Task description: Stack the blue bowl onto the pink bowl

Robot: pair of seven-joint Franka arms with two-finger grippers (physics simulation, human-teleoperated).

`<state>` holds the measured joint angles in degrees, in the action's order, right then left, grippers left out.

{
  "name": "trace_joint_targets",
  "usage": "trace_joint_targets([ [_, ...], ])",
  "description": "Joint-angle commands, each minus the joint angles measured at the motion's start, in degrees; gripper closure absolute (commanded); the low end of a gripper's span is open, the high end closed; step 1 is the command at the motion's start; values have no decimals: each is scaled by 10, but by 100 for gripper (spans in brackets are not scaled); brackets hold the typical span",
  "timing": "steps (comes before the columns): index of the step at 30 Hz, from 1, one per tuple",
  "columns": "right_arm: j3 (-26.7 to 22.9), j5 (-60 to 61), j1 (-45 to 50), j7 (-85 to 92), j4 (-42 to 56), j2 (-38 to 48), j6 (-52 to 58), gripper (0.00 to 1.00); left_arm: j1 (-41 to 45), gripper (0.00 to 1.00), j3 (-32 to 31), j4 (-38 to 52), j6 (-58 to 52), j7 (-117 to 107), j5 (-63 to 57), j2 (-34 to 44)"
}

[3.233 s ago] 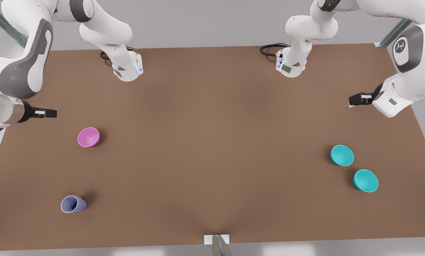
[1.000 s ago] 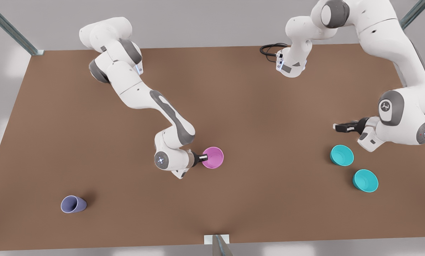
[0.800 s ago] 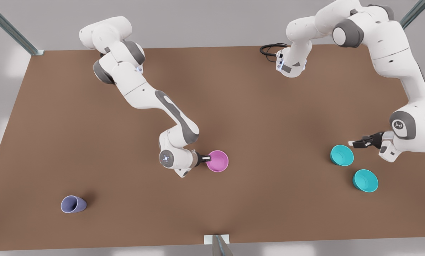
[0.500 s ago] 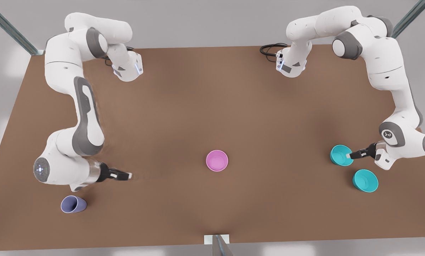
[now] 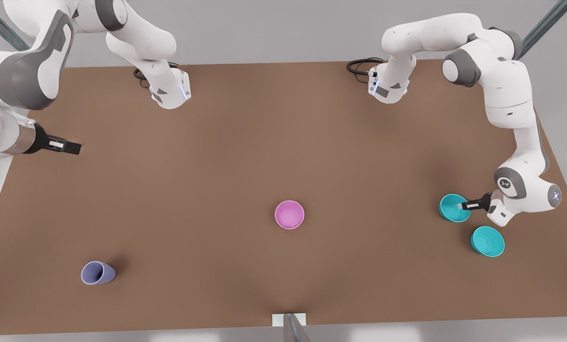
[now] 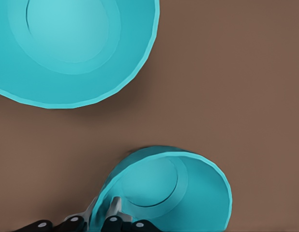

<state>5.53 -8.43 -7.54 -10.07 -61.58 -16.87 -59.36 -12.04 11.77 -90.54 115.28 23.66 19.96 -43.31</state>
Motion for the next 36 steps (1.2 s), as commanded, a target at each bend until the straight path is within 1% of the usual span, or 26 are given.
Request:
trace_joint_targets([
  [1, 0, -19, -3, 58, 1, -4, -23, 0, 0, 79, 0, 0, -1, 33, 0, 2],
  [3, 1, -26, -11, 67, 1, -6, -23, 0, 1, 79, 0, 3, -33, 10, -1, 16],
  [4, 0, -27, -14, 67, 2, -6, -23, 0, 10, 79, -5, 5, -60, -50, 0, 40],
  [5, -1, -26, -23, 67, 4, -6, -23, 0, 37, 79, -5, 6, -101, -76, 5, 61],
  [6, 0, -25, -27, 67, 4, -10, -23, 0, 86, 79, -9, 18, -128, -114, 19, 72],
  [7, 0, -25, -26, 65, 4, -10, -23, 0, 156, 79, -8, 41, -155, -126, 1, 71],
  [8, 0, -25, -25, 64, 4, -8, -20, 0, 234, 79, -18, 78, -170, -250, 3, 58],
  [9, 0, -23, -26, 66, 4, -8, -19, 0, 290, 79, -31, 121, -168, -343, 7, 32],
  [10, 0, -23, -26, 68, 4, -7, -18, 0, 312, 79, -55, 149, -163, -403, 12, 10],
  [11, 0, -22, -26, 66, 4, -7, -18, 0, 314, 79, -90, 182, -157, -447, 10, -12],
  [13, 0, -21, -27, 67, 4, -7, -18, 0, 363, 79, -102, 198, -102, -484, 8, -29],
  [15, 0, -20, -26, 67, 3, -7, -18, 0, 388, 79, -104, 198, -65, -527, 12, -34],
  [16, 0, -20, -26, 66, 4, -7, -18, 0, 394, 79, -122, 202, -23, -574, 11, -41],
  [18, 0, -20, -26, 67, 3, -7, -18, 0, 395, 79, -139, 231, -20, -614, 11, -60],
  [20, 0, -20, -27, 68, 3, -7, -18, 0, 403, 79, -140, 288, -21, -646, 10, -95],
  [32, -1, -20, -27, 77, 3, -8, -18, 0, 414, 79, -142, 281, -51, -656, 9, -103],
  [33, -1, -19, -27, 78, 3, -9, -18, 0, 415, 79, -142, 265, -50, -656, 9, -102],
  [36, 0, -19, -32, 78, 2, -9, -18, 0, 414, 79, -142, 265, -43, -655, 10, -103],
])
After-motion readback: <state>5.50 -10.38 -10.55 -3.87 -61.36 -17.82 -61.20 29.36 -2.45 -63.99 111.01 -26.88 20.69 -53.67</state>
